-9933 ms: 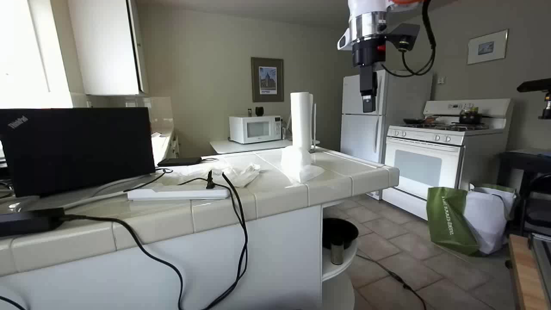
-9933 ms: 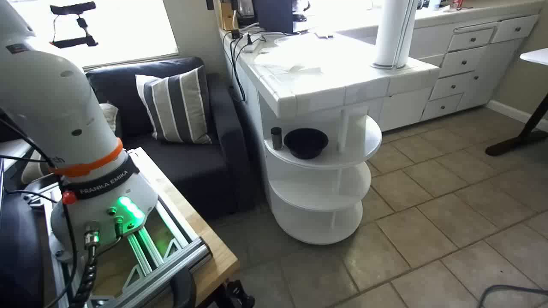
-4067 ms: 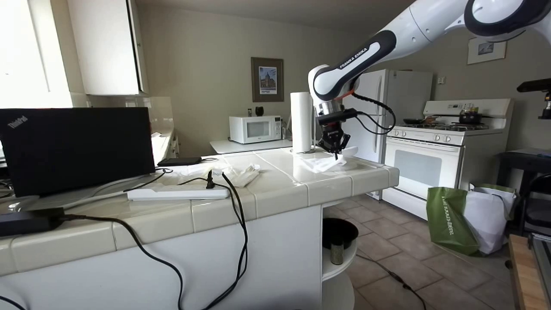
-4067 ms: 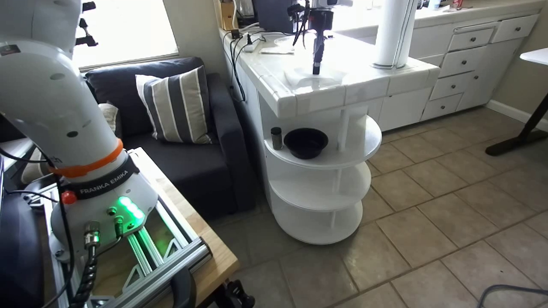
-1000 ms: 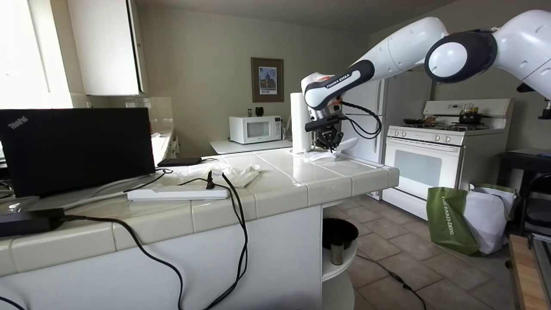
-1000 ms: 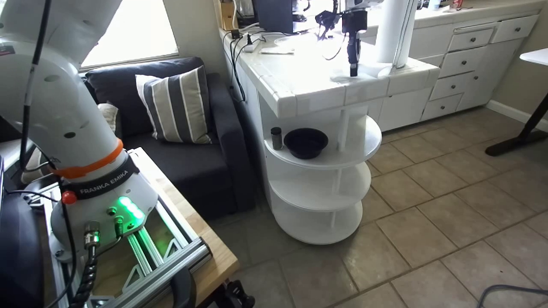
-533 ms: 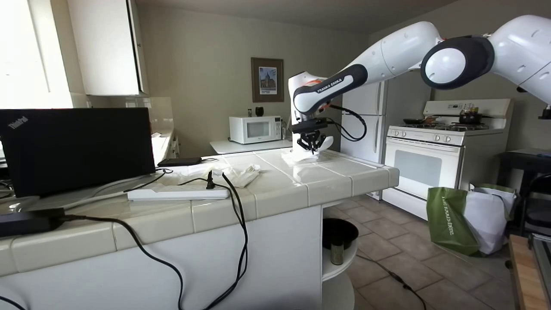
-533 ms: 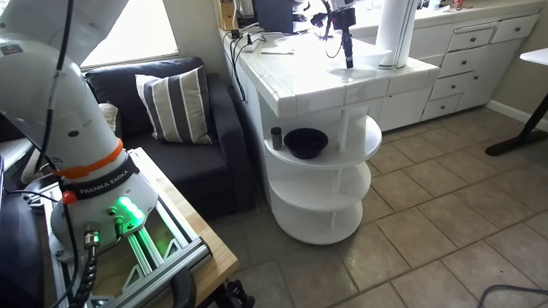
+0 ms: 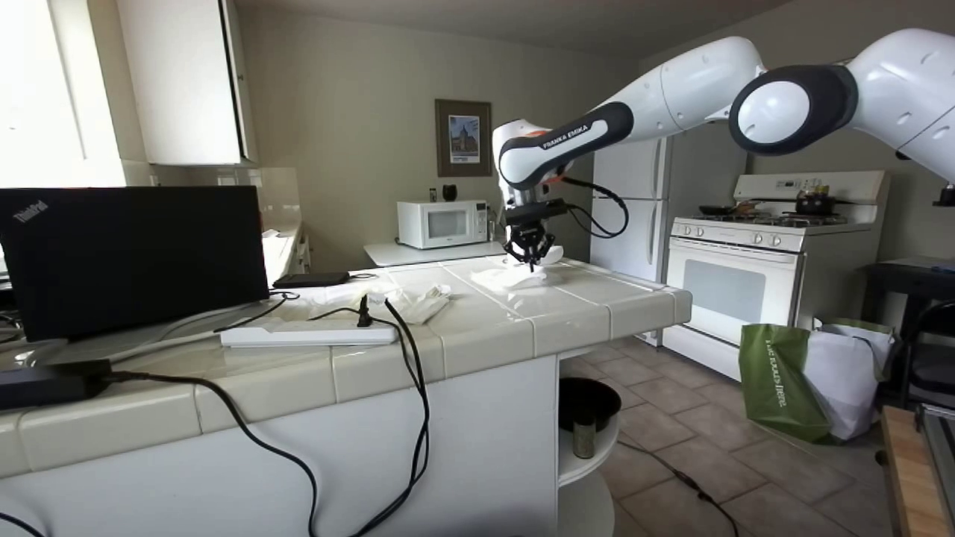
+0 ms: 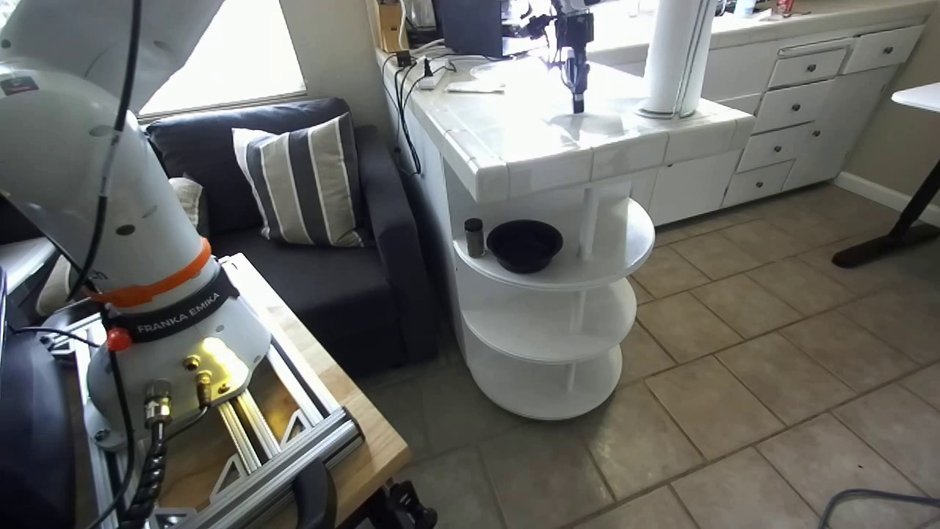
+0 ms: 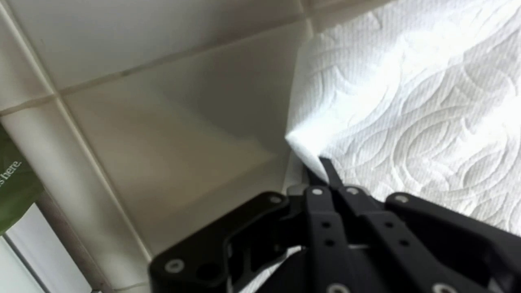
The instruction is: Wipe the table using a paper towel
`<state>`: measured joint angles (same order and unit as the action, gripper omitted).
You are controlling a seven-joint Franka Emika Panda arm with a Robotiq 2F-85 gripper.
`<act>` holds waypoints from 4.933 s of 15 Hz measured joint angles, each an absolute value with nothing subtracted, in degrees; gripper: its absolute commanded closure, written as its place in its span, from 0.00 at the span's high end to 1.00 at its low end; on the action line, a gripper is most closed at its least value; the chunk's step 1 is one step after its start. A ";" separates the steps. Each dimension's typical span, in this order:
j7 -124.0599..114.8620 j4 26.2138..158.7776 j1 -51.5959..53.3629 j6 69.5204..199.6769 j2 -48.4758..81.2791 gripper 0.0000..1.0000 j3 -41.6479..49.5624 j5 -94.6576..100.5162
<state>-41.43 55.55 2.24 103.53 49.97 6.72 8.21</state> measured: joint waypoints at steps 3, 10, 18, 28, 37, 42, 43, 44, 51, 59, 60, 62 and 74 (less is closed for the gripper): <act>-40.29 54.34 2.21 95.92 50.02 0.00 6.72 7.01; -46.74 50.72 -1.56 86.10 51.87 0.00 9.13 5.51; -51.97 47.58 -3.97 72.81 54.47 0.00 11.56 6.58; -43.48 45.56 -0.06 66.29 56.02 0.00 9.02 8.13; -42.71 42.97 4.93 78.63 56.20 0.00 5.24 7.79; -33.50 42.66 4.82 75.85 56.22 0.00 3.88 7.92; -31.85 42.67 4.66 74.12 56.34 0.00 3.83 7.93; -30.41 42.58 4.47 72.71 56.38 0.00 3.81 7.92; -27.38 42.78 0.43 60.80 57.77 0.00 5.65 8.15; -26.59 44.40 -3.70 53.04 58.81 0.00 7.58 8.04; -26.09 44.61 -3.65 52.20 58.97 0.00 7.29 8.03; -25.38 44.95 -3.41 51.60 59.04 0.00 7.03 8.07; -26.42 41.57 2.03 54.95 59.13 0.00 2.67 5.75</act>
<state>-26.42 41.57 2.03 54.95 59.13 2.67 5.75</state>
